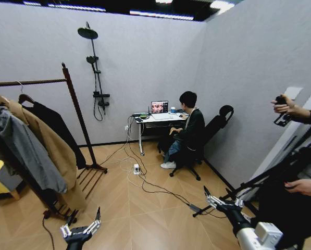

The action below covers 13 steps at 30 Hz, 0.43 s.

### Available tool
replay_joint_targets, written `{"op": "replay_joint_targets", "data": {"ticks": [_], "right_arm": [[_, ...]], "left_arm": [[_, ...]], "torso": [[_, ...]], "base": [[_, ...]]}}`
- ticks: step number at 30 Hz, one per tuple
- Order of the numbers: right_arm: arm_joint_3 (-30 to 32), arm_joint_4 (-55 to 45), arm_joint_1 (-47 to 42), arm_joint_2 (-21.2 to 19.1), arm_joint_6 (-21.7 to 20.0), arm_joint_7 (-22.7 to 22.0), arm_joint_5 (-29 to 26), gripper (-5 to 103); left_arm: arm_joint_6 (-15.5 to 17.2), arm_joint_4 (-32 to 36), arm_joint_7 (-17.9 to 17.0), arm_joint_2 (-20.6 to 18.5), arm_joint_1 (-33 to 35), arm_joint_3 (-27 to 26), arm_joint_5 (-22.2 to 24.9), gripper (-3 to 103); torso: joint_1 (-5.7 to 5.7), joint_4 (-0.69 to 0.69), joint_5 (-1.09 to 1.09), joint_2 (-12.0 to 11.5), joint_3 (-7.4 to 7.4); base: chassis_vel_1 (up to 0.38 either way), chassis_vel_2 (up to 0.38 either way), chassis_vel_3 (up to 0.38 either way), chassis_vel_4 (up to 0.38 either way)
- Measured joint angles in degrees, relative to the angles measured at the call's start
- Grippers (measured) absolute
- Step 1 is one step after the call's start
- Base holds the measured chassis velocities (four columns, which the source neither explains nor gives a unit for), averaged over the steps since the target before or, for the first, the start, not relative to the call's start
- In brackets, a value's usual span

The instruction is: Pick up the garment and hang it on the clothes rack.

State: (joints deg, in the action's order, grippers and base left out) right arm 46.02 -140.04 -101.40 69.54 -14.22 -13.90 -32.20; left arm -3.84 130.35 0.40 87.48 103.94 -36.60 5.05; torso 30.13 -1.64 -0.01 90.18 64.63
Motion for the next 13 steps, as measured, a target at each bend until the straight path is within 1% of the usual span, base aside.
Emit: {"op": "replay_joint_targets", "data": {"ticks": [3,7,13], "right_arm": [[0.0,0.0,0.0,0.0,0.0,0.0,0.0,100],[0.0,0.0,0.0,0.0,0.0,0.0,0.0,100],[0.0,0.0,0.0,0.0,0.0,0.0,0.0,100]], "left_arm": [[0.0,0.0,0.0,0.0,0.0,0.0,0.0,100],[0.0,0.0,0.0,0.0,0.0,0.0,0.0,100],[0.0,0.0,0.0,0.0,0.0,0.0,0.0,100]], "torso": [[0.00,0.00,0.00,0.0,0.00],[0.01,0.02,0.00,0.0,0.00],[0.01,0.01,0.01,0.0,0.00]], "base": [[0.062,0.031,0.027,0.037],[0.016,0.024,0.025,0.013],[0.000,0.000,0.000,0.000]]}}
